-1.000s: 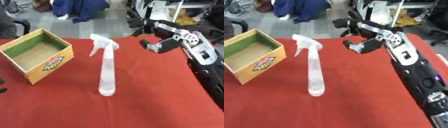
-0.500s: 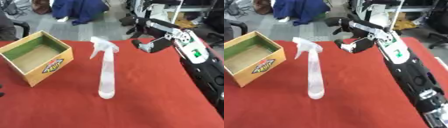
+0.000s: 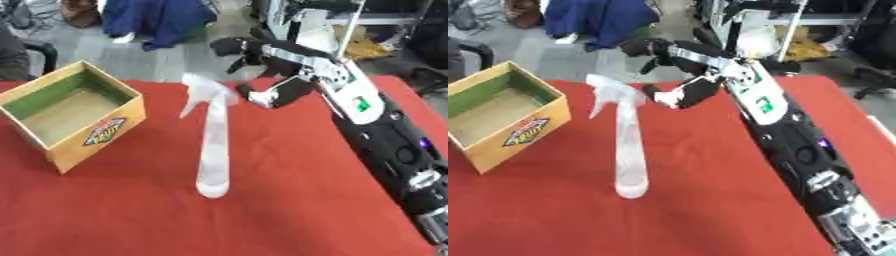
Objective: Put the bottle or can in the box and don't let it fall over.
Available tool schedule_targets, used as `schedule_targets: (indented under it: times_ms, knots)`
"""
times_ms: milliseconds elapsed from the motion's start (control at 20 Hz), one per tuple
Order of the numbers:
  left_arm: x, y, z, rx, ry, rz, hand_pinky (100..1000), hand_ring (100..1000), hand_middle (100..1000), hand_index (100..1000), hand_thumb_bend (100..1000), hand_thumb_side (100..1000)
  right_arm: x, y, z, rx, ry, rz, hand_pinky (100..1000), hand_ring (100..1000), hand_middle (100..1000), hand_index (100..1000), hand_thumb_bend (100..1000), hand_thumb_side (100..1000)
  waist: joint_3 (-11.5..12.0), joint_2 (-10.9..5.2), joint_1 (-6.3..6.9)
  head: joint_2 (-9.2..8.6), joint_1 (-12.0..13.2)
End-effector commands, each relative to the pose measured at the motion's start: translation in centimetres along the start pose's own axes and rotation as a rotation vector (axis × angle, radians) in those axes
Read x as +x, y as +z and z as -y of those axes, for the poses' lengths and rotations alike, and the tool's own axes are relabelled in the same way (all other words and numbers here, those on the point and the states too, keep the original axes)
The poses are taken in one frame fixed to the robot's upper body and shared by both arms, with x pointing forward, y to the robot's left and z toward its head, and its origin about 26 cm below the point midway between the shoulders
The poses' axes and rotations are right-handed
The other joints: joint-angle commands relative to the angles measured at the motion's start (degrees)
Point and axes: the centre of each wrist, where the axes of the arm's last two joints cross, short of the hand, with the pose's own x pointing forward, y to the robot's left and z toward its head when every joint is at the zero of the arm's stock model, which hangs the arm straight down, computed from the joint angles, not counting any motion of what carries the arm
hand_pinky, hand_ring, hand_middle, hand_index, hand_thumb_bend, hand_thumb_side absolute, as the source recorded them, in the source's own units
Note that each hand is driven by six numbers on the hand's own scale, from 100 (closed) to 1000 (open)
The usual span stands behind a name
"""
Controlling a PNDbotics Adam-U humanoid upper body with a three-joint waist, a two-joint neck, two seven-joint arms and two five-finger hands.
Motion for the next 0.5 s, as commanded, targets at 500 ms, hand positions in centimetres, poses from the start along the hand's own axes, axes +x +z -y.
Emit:
schedule_targets:
  times_ms: [500]
  knots:
    - [0.65,-0.56,-0.05,-0.013,0.002,0.029,753,859,626,725,100,900,0.01,0.01,0.56,0.167,0.174,0.062,673,1000,1000,814,100,204,0.2,-0.58,-0.07,-0.68,-0.4]
